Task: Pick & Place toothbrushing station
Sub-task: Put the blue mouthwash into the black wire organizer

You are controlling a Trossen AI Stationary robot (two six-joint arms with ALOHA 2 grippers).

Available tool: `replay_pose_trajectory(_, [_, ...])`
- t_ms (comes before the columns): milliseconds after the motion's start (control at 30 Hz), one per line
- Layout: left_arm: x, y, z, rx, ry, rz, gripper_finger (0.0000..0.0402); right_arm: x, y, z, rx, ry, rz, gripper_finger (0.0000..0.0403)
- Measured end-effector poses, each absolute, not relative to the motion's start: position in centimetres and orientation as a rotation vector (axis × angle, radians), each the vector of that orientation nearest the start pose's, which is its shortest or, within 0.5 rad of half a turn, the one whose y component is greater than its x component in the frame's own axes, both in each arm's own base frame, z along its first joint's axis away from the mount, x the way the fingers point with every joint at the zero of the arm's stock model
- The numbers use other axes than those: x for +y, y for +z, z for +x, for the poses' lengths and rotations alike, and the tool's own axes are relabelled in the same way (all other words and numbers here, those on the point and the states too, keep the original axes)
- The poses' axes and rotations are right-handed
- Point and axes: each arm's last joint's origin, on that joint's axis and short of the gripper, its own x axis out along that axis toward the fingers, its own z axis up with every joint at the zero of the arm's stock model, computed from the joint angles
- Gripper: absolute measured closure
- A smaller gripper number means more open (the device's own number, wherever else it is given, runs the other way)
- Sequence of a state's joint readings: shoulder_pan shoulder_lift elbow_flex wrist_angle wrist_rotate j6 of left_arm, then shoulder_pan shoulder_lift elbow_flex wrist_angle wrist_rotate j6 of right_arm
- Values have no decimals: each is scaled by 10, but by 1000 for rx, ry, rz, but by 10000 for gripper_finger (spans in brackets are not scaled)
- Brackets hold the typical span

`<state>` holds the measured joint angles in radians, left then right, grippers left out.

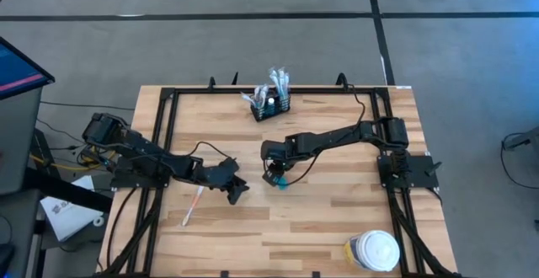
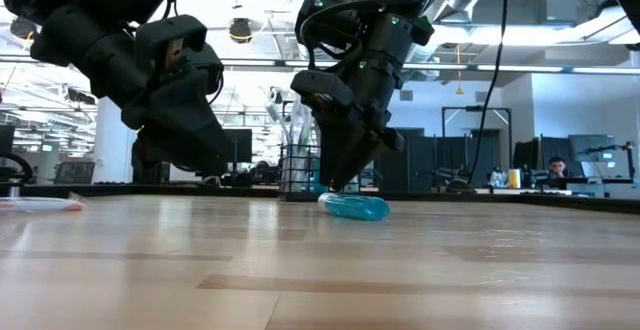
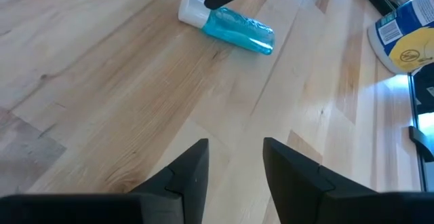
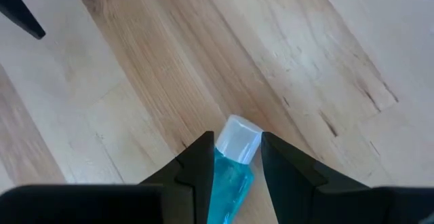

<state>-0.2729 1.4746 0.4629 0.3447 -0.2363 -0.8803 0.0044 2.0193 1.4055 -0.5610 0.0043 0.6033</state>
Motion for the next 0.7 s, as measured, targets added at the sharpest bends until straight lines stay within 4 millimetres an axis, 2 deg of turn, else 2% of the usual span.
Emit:
replay_pose_trajectory(100, [-61,131,243,611,248,-681,266,2,159,407,1138,-356,525,290])
replay_pose_trajectory(333, [-61,131,243,610,247,-681,266,1,134,416,1149,-366,532,290])
replay_pose_trajectory(700, [-61,132,244,605,242,-680,266,2,129,414,1192,-350,492,296])
